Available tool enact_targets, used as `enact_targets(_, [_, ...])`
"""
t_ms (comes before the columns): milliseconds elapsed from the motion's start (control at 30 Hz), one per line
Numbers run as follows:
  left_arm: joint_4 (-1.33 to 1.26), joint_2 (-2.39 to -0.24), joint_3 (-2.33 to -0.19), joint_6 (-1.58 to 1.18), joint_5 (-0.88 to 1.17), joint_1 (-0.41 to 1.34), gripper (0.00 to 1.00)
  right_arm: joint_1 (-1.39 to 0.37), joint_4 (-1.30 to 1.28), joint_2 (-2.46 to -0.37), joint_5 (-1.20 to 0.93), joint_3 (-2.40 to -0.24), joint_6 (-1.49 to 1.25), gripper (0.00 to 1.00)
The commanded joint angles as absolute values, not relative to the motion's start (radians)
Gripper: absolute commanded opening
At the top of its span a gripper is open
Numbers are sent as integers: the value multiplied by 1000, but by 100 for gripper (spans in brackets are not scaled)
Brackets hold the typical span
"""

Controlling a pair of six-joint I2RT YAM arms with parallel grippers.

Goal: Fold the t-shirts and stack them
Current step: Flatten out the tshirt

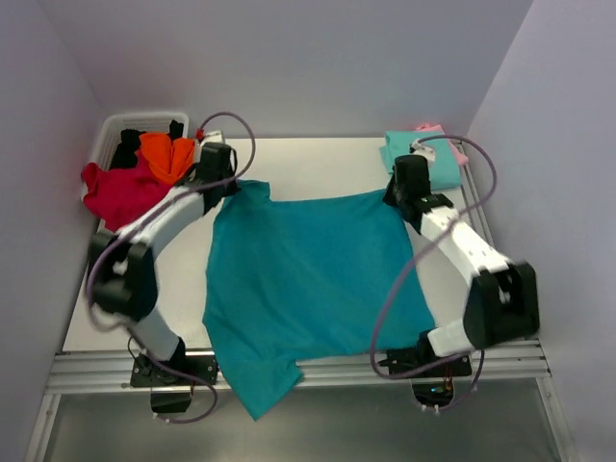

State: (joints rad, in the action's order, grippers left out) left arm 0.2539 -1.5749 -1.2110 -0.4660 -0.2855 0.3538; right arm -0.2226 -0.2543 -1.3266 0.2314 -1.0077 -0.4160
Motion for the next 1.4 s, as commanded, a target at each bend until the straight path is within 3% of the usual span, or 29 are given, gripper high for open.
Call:
enact_targets(0, [118,-1844,-1456,-393,-291,298,0,-183,-28,-1523,313,-1104,-454,0])
enact_targets(33, [155,-2023,-1548,-396,-302,288,0,-178,-35,-1668,313,-1152,-457,0])
enact_targets(67, [255,-2113,-1762,-402,-322,272,2,-172,-70,-1749,348,-1298,-465,8])
enact_targets(100, [328,-2203,-1887,-438,-339,261,16,-161,-219,-1829,382,-1407,-507,18])
enact_targets(133, [391,-2358,-2010,-454,-356,246,30,-157,-312,-1989,415,-1518,-526,63])
enact_targets(167, [475,-2412,-2202,-468,-373,239,70,-155,-395,-2061,464,-1728,-538,98])
enact_targets(200, [477,-2452,-2265,-480,-356,236,99,-149,-487,-2156,468,-1817,-528,100])
enact_targets(367, [325,-2363,-2214,-499,-301,225,100,-144,-404,-2106,402,-1882,-502,100])
enact_targets(567, [376,-2136,-2061,-518,-367,225,100,-178,-454,-1912,388,-1818,-482,100])
enact_targets(800, [434,-1797,-1584,-607,-308,235,99,-222,-373,-1426,197,-1309,-578,100])
enact_targets(933, [390,-1635,-1285,-629,-214,239,100,-251,-393,-1247,52,-1015,-679,100])
enact_targets(1067, [305,-1681,-1146,-615,-127,239,98,-345,-469,-1152,35,-913,-716,100])
enact_targets(1367, [393,-1986,-1411,-592,-67,239,97,-391,-612,-970,115,-910,-703,100])
